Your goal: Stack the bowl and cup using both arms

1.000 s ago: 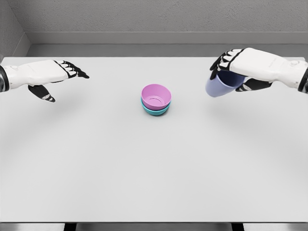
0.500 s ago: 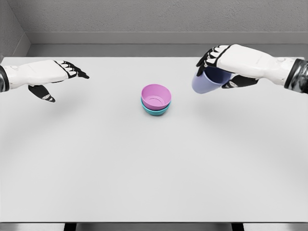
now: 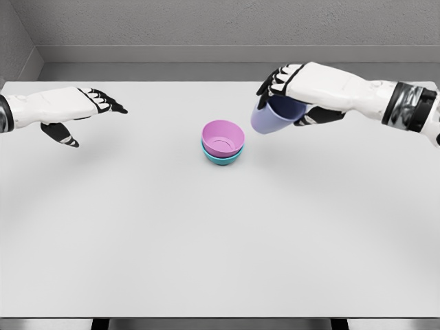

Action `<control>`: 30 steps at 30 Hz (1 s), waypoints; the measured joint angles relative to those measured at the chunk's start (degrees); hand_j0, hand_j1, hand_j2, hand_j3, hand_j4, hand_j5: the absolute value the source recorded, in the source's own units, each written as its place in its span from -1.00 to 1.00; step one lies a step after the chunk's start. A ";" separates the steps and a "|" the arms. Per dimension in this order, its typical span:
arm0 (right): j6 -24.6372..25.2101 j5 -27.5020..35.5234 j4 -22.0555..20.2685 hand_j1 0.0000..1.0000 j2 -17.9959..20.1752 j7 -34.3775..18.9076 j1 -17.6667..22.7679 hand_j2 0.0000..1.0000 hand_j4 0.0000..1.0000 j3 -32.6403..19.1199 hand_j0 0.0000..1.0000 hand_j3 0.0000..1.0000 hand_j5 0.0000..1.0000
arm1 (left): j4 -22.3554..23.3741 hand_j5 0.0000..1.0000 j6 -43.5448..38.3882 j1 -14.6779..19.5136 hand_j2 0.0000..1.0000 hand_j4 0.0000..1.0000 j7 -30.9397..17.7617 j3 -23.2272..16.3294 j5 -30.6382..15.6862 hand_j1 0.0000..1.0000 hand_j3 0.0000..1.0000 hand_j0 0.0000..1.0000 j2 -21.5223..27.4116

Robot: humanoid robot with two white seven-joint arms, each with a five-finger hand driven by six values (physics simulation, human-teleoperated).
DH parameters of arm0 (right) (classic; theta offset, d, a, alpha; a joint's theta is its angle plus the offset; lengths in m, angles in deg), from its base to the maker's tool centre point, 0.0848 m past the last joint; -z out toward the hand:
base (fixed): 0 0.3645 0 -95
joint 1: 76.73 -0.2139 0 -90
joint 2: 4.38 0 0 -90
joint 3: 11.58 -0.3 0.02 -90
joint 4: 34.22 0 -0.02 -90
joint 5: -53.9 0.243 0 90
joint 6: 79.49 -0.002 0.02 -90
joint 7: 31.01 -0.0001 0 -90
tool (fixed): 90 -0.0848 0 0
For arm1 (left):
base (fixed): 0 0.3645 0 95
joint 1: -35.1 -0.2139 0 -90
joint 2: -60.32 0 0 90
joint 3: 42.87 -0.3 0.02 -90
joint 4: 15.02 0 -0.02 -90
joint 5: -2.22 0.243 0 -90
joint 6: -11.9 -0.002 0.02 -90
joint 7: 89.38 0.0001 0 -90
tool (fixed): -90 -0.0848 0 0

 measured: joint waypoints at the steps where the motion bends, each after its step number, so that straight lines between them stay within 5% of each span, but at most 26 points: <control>1: 0.02 -0.02 0.12 0.15 -0.36 0.00 -0.44 0.15 0.15 0.30 0.15 0.15 0.15 | 0.02 1.00 0.00 0.00 1.00 1.00 0.00 0.00 0.03 1.00 1.00 1.00 -0.03; 30: 0.03 -0.37 6.25 0.16 -7.46 -0.01 -5.63 0.16 0.16 7.60 0.16 0.16 0.16 | 0.20 1.00 0.00 0.00 1.00 1.00 0.00 0.00 0.19 1.00 1.00 1.00 -0.05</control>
